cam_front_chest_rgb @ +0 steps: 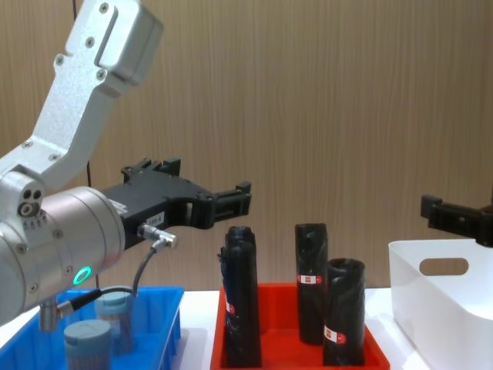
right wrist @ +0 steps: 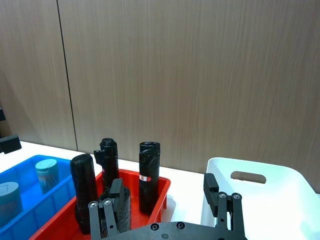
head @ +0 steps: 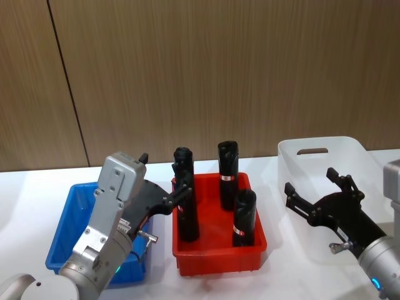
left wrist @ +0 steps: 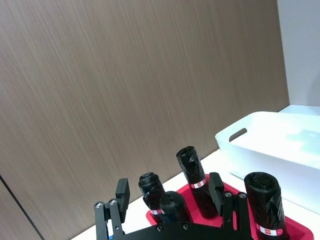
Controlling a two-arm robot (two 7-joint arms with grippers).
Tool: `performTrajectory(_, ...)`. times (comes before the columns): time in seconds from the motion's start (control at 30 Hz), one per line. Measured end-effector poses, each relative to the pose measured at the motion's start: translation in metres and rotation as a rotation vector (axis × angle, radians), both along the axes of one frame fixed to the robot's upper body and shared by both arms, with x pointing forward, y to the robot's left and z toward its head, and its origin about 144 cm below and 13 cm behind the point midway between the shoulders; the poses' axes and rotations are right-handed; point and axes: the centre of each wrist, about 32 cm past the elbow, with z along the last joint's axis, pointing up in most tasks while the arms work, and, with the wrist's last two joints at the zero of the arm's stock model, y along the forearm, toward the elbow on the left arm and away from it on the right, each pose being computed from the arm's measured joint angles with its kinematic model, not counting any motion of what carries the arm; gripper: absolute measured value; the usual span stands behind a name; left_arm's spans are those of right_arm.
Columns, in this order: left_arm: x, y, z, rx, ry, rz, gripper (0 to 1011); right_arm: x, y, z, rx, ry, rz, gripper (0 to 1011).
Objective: Pick the cotton swabs from the blue box and place them into the white box.
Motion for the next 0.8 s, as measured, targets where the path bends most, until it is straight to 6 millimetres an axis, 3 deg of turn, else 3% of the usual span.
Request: performTrajectory(0.8,0.0,0.0,0.0,0.0,0.0,0.0,1004,0.0,0.0,0.0,0.0,0.0,0.0,1002)
